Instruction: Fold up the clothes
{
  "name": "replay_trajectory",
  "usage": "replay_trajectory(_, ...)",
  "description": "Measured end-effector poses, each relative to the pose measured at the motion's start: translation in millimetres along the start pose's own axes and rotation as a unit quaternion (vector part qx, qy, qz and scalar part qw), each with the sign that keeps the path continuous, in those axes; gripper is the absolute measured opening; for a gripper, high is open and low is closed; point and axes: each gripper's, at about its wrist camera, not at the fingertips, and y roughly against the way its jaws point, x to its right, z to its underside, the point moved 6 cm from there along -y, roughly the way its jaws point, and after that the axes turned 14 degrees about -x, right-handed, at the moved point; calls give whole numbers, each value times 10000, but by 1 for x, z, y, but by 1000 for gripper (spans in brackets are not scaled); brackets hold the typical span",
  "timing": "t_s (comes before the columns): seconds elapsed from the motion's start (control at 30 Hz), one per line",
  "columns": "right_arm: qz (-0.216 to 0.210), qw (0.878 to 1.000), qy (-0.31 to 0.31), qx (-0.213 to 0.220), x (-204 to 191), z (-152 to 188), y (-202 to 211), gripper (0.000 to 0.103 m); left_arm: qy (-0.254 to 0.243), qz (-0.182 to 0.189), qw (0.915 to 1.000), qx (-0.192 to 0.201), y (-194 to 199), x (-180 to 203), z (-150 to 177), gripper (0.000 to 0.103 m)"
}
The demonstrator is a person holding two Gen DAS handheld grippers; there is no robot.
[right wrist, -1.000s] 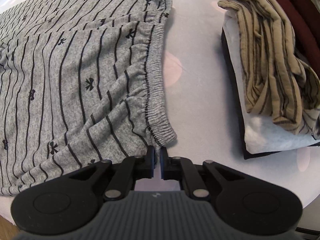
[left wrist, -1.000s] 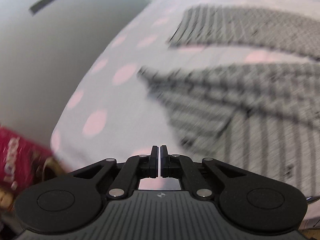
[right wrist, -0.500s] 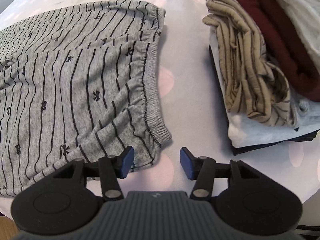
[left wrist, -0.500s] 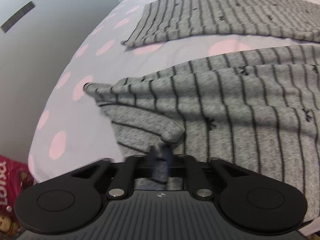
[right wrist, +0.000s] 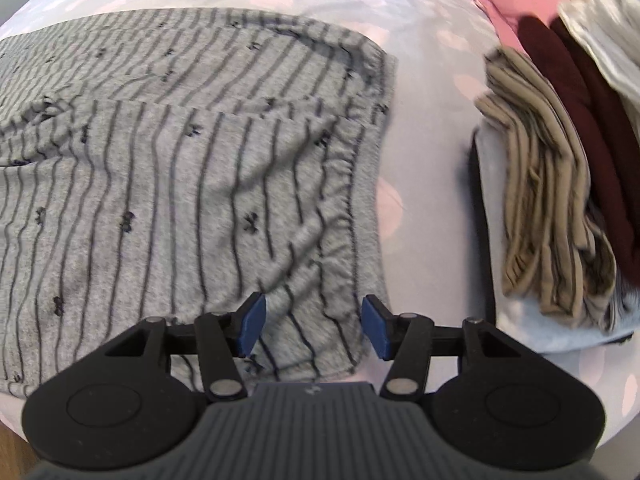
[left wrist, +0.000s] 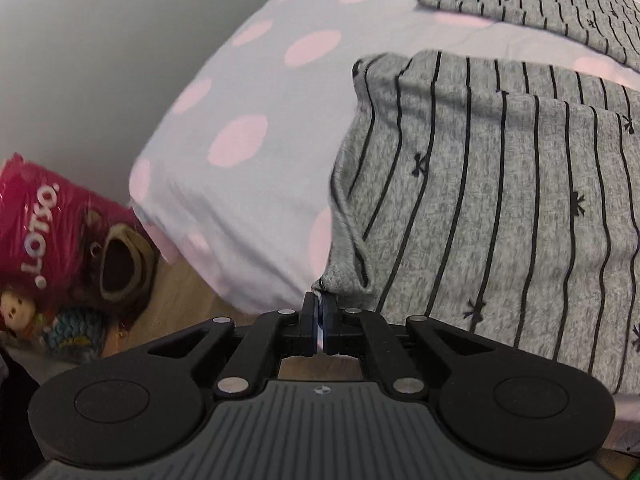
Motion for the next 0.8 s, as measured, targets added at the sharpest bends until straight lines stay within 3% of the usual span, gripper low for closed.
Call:
replay_trajectory(0.13, -163, 9983, 470, 315, -18, 2, 10, 59, 29, -70, 10000, 32, 4, -5, 1, 9)
replay_trajectory(0.2, -182, 9953, 846, 444, -27, 10, 12, 59, 11, -183, 9997, 162, 11, -8, 1, 16)
replay_trajectory(0.27, -189, 9889, 1342, 616, -38, 19, 16, 59, -232, -249, 9979, 555, 24, -2, 1, 18)
replay_trajectory(0.33, -222, 9785, 1885, 802, -51, 30, 20, 59, -808, -67, 9913, 1040, 40, 15, 6, 19)
replay_trajectory(0.43, -325, 9557, 2753, 985, -73, 50, 25, 59, -1911, 20, 9673, 1667, 62, 52, 24, 30)
replay_trajectory(0.5, -273, 9349, 3367, 1084, -87, 66, 27, 59, -2651, -29, 9443, 1952, 71, 76, 42, 43)
replay_trajectory(0.53, -203, 9238, 3656, 1120, -94, 74, 27, 59, -3018, -64, 9305, 2074, 75, 88, 51, 44)
replay_trajectory(0.7, 326, 8700, 4806, 1053, -108, 106, 15, 59, -4319, -625, 8762, 2046, 62, 123, 87, 46)
replay_trajectory(0.8, 713, 8543, 5045, 1025, -105, 112, 4, 57, -4855, -1079, 8453, 1951, 43, 132, 102, 46)
